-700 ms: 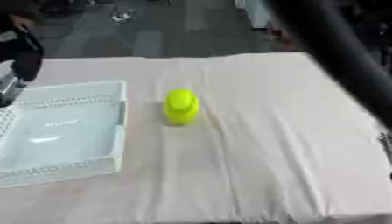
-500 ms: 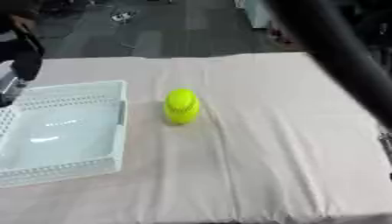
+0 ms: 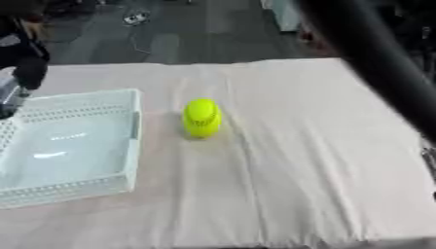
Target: Pick up objects on the table and place them in the box.
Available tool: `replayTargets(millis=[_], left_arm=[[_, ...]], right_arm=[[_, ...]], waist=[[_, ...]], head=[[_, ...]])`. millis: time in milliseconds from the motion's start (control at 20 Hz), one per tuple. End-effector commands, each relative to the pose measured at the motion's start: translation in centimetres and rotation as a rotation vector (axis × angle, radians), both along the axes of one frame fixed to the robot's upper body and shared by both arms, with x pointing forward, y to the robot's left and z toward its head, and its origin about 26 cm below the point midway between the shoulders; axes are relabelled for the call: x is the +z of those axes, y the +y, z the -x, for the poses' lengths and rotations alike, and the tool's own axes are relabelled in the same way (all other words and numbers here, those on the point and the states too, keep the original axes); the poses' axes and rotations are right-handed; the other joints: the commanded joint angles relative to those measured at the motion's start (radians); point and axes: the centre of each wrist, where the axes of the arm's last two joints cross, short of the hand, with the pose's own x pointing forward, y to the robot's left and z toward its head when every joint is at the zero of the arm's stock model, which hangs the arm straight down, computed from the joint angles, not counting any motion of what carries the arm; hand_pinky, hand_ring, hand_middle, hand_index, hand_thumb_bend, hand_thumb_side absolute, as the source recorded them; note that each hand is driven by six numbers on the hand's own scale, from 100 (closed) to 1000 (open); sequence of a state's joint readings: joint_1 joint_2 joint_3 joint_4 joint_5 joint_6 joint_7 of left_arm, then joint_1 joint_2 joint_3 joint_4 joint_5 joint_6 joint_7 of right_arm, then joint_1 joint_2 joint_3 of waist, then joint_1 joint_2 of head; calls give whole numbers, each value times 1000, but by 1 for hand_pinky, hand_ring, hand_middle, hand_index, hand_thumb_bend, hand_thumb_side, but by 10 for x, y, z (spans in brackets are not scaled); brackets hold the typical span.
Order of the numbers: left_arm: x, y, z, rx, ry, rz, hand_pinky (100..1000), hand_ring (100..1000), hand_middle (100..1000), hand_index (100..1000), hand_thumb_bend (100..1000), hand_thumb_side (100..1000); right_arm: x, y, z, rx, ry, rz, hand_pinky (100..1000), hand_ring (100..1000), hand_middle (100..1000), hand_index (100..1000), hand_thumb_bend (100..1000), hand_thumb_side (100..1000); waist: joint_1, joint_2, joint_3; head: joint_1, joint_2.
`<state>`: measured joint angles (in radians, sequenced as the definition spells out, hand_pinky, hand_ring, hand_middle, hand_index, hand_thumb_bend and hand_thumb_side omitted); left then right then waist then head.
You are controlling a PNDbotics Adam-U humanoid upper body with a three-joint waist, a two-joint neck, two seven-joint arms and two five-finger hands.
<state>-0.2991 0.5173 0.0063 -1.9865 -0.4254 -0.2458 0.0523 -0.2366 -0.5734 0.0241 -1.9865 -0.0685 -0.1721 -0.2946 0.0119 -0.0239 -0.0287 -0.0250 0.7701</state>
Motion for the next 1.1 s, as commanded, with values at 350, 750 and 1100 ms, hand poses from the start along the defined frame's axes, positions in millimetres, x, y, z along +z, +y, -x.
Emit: replayTargets(millis=[350,750,1100], left_arm=[[8,5,2,26,-28,18,763,681,848,803,297,775],[8,5,2,29,-30,25,763,681,848,803,296,774],[9,4,2,25,-27,20,763,681,848,803,295,774]], right_arm=[[3,2,3,-21,104,213,342,538,727,791,100,1000],[31,-11,1,-65,-30,366,411,566,717,745,100,1000],[61,-10,-1,-69,-117,582,469,599,718,721,100,1000]], waist=[[1,-4,14],[-1,-4,24],[-5,-5,31]], head=[[13,0],[9,0],[3,0]])
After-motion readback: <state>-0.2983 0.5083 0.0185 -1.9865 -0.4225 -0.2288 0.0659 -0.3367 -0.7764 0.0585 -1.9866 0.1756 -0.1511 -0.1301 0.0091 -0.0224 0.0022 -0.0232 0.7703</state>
